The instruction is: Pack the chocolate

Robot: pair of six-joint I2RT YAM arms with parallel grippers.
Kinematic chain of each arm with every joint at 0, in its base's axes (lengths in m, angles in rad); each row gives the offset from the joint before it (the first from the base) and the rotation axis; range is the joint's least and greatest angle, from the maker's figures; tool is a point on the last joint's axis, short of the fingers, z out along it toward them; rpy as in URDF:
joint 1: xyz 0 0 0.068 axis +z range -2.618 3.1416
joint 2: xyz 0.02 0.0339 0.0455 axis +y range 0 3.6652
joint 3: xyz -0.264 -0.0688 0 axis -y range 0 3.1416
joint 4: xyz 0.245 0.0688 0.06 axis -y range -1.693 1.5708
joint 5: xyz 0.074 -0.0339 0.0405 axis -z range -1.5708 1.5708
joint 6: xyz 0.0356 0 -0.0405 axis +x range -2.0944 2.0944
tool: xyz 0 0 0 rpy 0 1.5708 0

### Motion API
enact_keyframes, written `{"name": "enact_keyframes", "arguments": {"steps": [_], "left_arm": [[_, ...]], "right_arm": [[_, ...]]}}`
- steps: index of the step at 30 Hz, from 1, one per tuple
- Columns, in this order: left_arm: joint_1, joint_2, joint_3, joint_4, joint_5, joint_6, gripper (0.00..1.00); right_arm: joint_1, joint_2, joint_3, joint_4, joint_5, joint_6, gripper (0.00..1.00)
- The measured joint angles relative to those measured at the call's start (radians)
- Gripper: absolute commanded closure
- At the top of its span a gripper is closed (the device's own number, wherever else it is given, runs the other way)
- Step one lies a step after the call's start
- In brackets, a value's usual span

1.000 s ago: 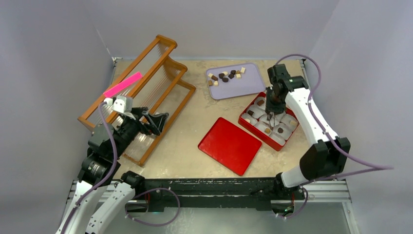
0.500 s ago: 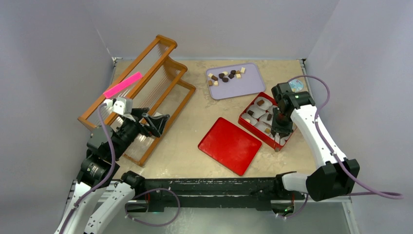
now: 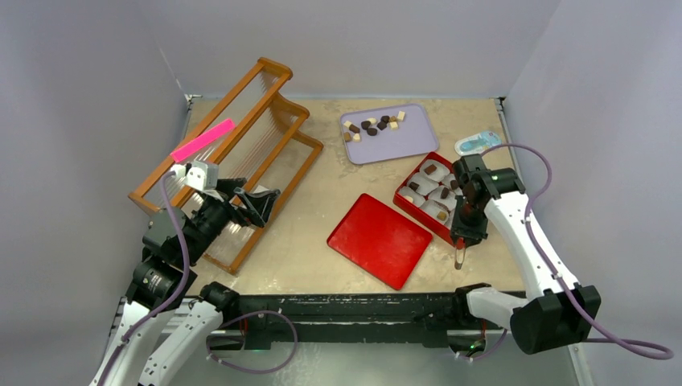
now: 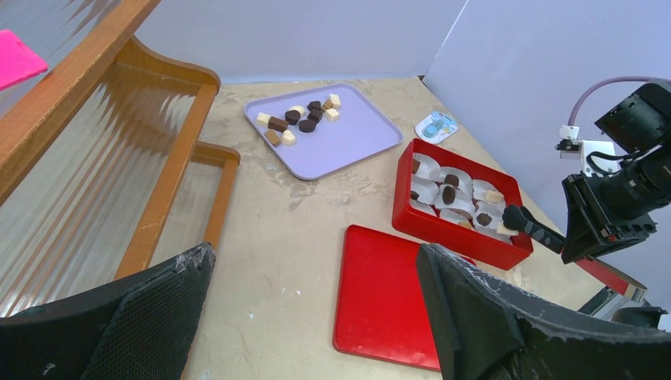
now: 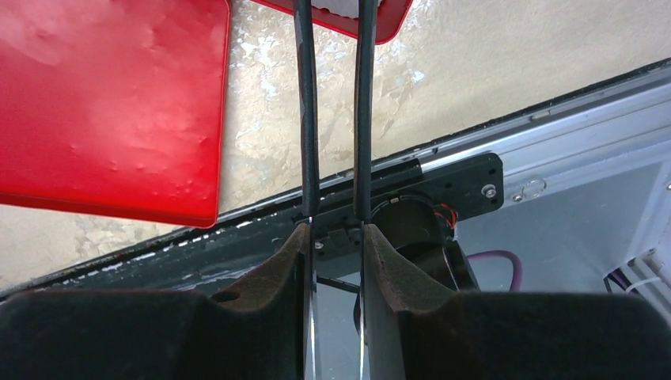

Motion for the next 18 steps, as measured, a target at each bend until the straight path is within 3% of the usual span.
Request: {"name": "enact_keyframes", "arguments": {"steps": [18], "left_arm": [[0.000,0.000,0.000,0.000,0.000,0.000,0.02]], "right_arm": [[0.000,-0.018,-0.061,0.027,0.006,0.071,0.62]]}}
